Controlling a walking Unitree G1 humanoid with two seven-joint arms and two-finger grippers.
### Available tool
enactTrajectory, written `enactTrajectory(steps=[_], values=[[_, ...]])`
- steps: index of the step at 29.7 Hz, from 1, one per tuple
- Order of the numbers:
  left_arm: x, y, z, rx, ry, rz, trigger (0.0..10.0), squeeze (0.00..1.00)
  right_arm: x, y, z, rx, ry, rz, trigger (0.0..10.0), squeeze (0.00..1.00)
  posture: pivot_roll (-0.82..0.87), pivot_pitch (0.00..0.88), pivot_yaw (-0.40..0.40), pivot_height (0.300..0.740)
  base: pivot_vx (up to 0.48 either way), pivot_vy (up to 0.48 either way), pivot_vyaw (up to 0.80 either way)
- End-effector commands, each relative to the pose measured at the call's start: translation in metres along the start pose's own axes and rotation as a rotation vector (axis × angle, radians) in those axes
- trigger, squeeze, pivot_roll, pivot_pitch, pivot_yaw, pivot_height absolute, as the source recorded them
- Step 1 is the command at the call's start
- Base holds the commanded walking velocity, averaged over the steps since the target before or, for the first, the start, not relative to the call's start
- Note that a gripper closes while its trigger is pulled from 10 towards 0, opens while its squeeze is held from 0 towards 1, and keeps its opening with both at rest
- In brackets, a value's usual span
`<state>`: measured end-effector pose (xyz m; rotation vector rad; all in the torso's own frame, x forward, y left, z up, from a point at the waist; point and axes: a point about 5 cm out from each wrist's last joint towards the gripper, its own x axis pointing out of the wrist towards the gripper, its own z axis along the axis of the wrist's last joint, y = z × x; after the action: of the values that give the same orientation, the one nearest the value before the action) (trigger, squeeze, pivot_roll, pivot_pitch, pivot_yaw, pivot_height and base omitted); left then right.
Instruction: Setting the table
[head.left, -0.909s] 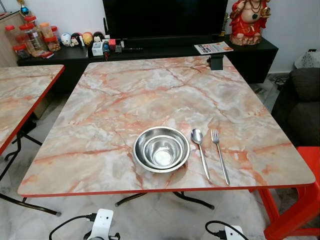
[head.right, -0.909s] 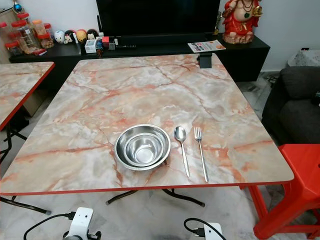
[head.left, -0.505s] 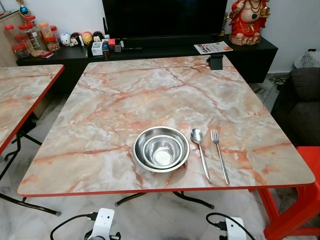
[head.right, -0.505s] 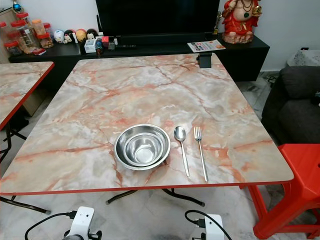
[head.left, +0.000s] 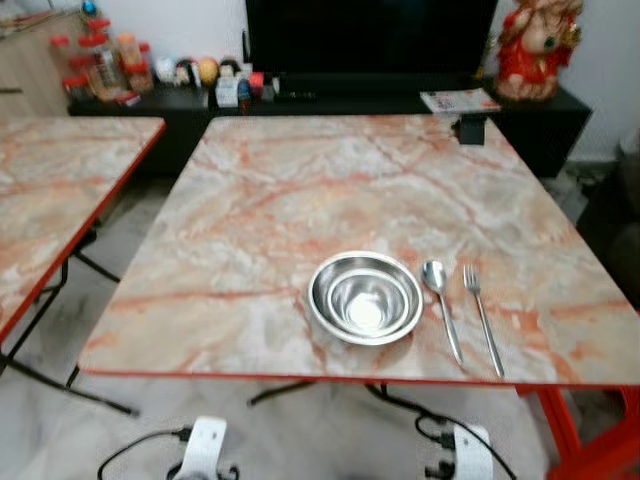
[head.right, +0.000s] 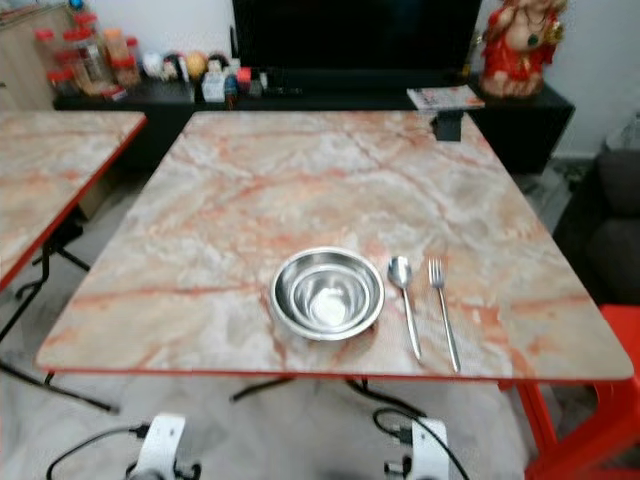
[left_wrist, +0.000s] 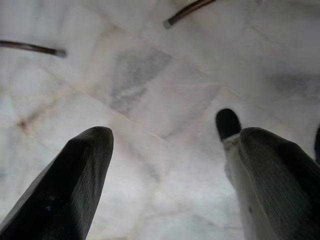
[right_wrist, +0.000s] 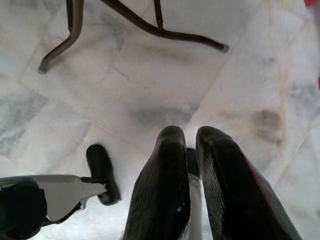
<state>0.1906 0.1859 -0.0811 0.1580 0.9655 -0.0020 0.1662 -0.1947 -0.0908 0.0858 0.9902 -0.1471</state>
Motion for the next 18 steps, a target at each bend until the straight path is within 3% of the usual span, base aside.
enactTrajectory(steps=[1,18], values=[[0.0004,-0.0027,0.0006,-0.003,0.008,-0.004,10.0,0.00,-0.0014,-0.0064,-0.0053,0.025,0.011,-0.026,10.0,0.00,-0.07,0.000,0.045,0.740,0.000,0.326,0.00],[0.0006,0.0000,0.0025,0.003,0.004,-0.001,10.0,0.00,-0.0020,-0.0045,-0.0102,0.047,0.024,-0.030,10.0,0.00,-0.07,0.000,0.058,0.740,0.000,0.329,0.00]])
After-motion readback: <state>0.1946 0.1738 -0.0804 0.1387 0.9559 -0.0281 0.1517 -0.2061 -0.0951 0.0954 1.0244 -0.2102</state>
